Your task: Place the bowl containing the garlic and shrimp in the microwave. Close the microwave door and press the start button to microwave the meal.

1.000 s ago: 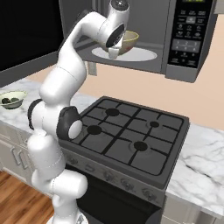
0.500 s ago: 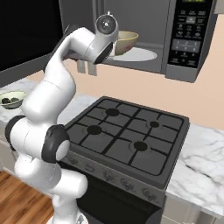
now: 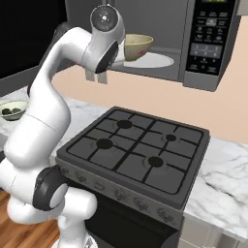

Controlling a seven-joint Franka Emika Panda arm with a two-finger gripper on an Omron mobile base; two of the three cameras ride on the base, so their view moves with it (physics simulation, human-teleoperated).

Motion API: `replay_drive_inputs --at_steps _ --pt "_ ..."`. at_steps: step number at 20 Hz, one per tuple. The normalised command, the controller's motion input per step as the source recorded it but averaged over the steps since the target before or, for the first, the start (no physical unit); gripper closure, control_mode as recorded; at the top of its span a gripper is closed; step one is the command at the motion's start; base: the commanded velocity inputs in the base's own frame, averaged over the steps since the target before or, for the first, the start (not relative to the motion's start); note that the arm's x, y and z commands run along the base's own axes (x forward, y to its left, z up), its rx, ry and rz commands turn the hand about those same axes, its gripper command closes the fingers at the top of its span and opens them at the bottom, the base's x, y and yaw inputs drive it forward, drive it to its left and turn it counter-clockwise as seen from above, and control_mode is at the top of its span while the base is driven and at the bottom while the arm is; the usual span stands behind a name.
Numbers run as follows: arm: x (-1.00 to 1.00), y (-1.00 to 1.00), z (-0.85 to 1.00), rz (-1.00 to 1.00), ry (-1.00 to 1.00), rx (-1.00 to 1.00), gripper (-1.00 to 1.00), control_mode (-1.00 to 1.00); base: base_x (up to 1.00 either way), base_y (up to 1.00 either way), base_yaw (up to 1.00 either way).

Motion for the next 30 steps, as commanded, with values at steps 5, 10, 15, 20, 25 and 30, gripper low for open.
replay_drive_inputs --at_steps 5,10,15,20,25,30 --pt "-1.0 0.05 0.0 0.3 0.15 -0.45 -1.0 -1.0 0.0 0.0 0.0" --pt "-1.0 0.16 0.0 0.39 0.11 -0.57 -1.0 -1.0 0.0 0.0 0.0" --pt "-1.0 0.35 0.01 0.38 0.1 -0.66 -1.0 -1.0 0.0 0.0 0.0" --pt "-1.0 0.48 0.0 0.36 0.09 -0.68 -1.0 -1.0 0.0 0.0 0.0" --pt "-0.79 0.73 -0.06 0.3 0.01 -0.62 -1.0 -1.0 0.0 0.0 0.0" --pt "-0.64 0.87 -0.14 0.25 -0.01 -0.53 -1.0 -1.0 0.0 0.0 0.0"
